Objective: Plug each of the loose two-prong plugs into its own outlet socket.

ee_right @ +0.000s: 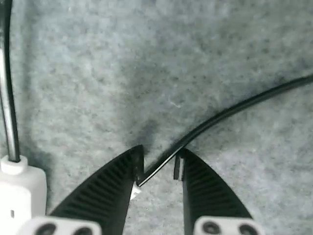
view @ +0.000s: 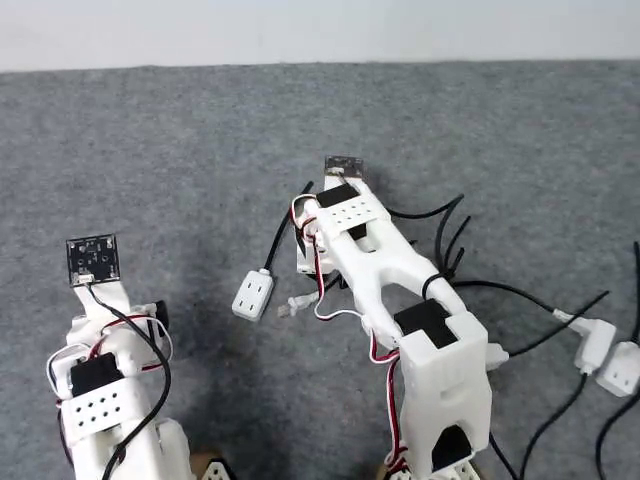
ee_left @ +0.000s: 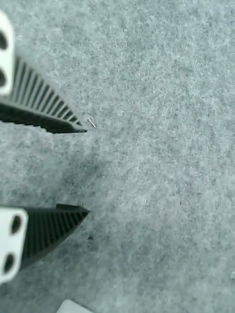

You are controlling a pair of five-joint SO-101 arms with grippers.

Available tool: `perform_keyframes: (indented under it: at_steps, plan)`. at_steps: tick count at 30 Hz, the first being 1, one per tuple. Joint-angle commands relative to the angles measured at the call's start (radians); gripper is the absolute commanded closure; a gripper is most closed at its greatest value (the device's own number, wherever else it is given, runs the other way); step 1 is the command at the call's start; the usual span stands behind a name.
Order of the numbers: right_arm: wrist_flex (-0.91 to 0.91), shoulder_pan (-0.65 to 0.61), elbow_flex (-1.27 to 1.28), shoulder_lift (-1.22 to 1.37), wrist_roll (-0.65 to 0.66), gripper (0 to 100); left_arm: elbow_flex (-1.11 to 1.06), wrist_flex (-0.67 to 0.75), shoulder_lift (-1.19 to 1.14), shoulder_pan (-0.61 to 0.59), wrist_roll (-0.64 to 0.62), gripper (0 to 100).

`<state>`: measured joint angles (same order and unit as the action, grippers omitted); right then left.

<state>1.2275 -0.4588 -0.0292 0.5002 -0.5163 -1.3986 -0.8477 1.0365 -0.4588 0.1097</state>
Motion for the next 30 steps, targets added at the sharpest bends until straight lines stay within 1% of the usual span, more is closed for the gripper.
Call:
perform_keyframes:
  at_steps: [1,2,3,7,10,12,15,16,18,22,24,27,28,30]
  plan:
    - [-0.021,0.018,0.002,-0.024,0.015,98.5,0.012,0.026,0.012,0.005,0.011,77]
    - [-0.021,0.018,0.002,-0.024,0.02,99.7,0.01,0.026,0.012,0.005,0.011,77]
    - [-0.016,0.018,0.002,-0.024,0.046,98.0,0.01,0.026,0.012,0.005,0.011,77]
    - [0.012,0.044,-0.011,-0.054,0.222,99.1,0.01,0.026,0.012,0.005,0.011,77]
    - [0.124,0.073,-0.078,-0.074,0.445,99.1,0.01,0.026,0.012,0.005,0.012,77]
    - [0.236,0.101,-0.149,-0.074,0.628,99.1,0.01,0.026,0.012,0.005,0.012,77]
    - [0.39,0.163,-0.27,-0.074,0.888,99.1,0.01,0.026,0.012,0.005,0.012,77]
    - [0.429,0.188,-0.313,-0.074,0.948,99.1,0.01,0.026,0.012,0.005,0.012,77]
    - [0.473,0.237,-0.385,-0.073,0.982,99.1,0.01,0.026,0.012,0.005,0.012,77]
    - [0.472,0.277,-0.399,-0.021,0.977,99.1,0.01,0.026,0.012,0.005,0.012,77]
    - [0.441,0.285,-0.4,0.038,0.974,99.1,0.01,0.026,0.012,0.005,0.012,77]
    - [0.374,0.298,-0.405,0.122,0.931,98.6,0.004,0.028,0.012,0.005,0.012,77]
    - [0.363,0.298,-0.41,0.145,0.925,96.9,0.002,0.028,0.012,0.005,0.012,77]
    - [0.377,0.298,-0.45,0.179,0.919,90.1,0.002,0.029,0.012,0.005,0.012,77]
